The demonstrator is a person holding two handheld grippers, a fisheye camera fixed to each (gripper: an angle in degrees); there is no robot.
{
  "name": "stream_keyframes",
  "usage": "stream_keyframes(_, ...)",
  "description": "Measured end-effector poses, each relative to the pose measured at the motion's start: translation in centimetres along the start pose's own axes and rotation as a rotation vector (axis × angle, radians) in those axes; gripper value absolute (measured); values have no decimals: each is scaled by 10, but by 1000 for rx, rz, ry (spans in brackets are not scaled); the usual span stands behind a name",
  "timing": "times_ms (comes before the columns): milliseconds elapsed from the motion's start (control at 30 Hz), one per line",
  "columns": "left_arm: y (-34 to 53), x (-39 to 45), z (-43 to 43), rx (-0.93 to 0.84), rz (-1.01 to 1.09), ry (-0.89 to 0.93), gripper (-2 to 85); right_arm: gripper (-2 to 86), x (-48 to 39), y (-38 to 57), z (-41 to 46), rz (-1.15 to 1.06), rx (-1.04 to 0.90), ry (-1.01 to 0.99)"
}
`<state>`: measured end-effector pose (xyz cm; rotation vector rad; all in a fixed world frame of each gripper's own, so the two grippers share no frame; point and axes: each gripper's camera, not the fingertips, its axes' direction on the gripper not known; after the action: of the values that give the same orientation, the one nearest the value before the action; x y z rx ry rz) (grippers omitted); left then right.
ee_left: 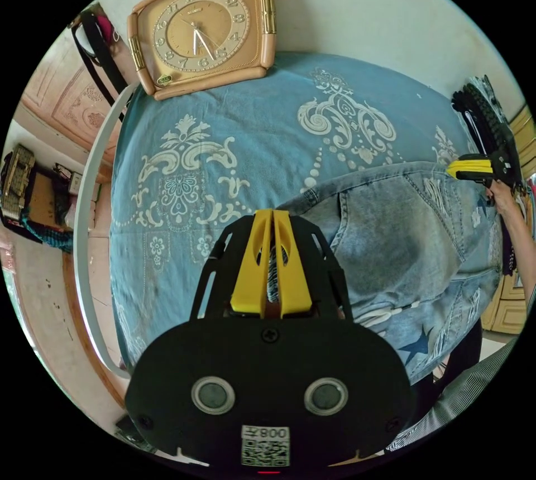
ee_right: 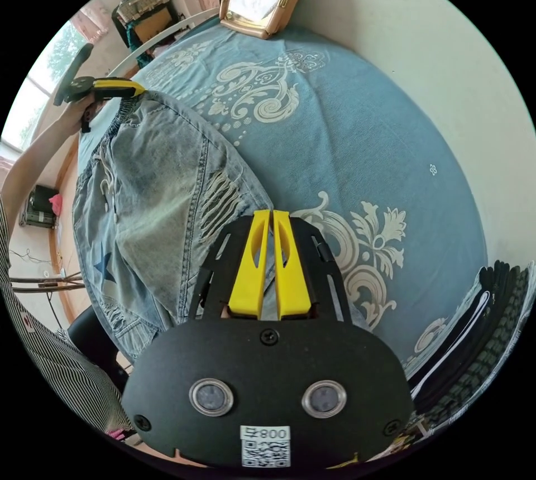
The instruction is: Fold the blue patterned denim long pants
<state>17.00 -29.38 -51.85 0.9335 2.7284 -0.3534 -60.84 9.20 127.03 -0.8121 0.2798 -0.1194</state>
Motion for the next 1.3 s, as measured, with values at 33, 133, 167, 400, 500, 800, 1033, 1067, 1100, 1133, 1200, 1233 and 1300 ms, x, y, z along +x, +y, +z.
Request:
stream_keyframes(33, 1, -1, -2, 7, -2, 2, 4, 12, 1, 0, -5, 4, 9, -4)
stream_keyframes(133, 10, -5, -8, 35, -9, 20, 4, 16, 1, 0, -17, 4, 23, -11)
stream_keyframes(167, 13, -6, -10, 48, -13, 30, 4, 18, 1, 0, -19, 5, 27, -8)
stream_keyframes(400, 36, -11, -5, 82, 0, 62, 3, 55, 12, -17, -21, 71, 55, 16)
stream_keyframes(500, 45, -13, 1, 87, 6, 59, 3, 70, 6, -35, -26, 29, 79, -5)
stream_keyframes(800, 78, -13, 20, 98, 22, 70, 2, 88, -16, -104, -11, -92, -27, 21)
stream_keyframes(1033, 112, -8, 34, 113, 10, 84, 2, 26, -10, -104, -45, -99, -46, -30)
stream_keyframes(1067, 119, -6, 35, 116, 7, 89, 2, 21, -11, -103, -48, -101, -46, -25)
stream_keyframes(1100, 127, -5, 36, 119, 8, 90, 2, 17, -14, -100, -58, -102, -42, -15)
stream_keyframes(1133, 131, -4, 36, 121, 10, 90, 2, 13, -16, -97, -71, -101, -33, -11)
stream_keyframes(1200, 148, 0, 35, 129, 17, 86, 2, 10, -20, -89, -95, -103, -5, -5)
stream_keyframes(1233, 153, 0, 34, 133, 17, 87, 2, 8, -24, -82, -113, -108, 21, 1)
stream_keyframes(1300, 174, 2, 33, 149, 7, 104, 2, 7, -32, -69, -140, -116, 51, 13)
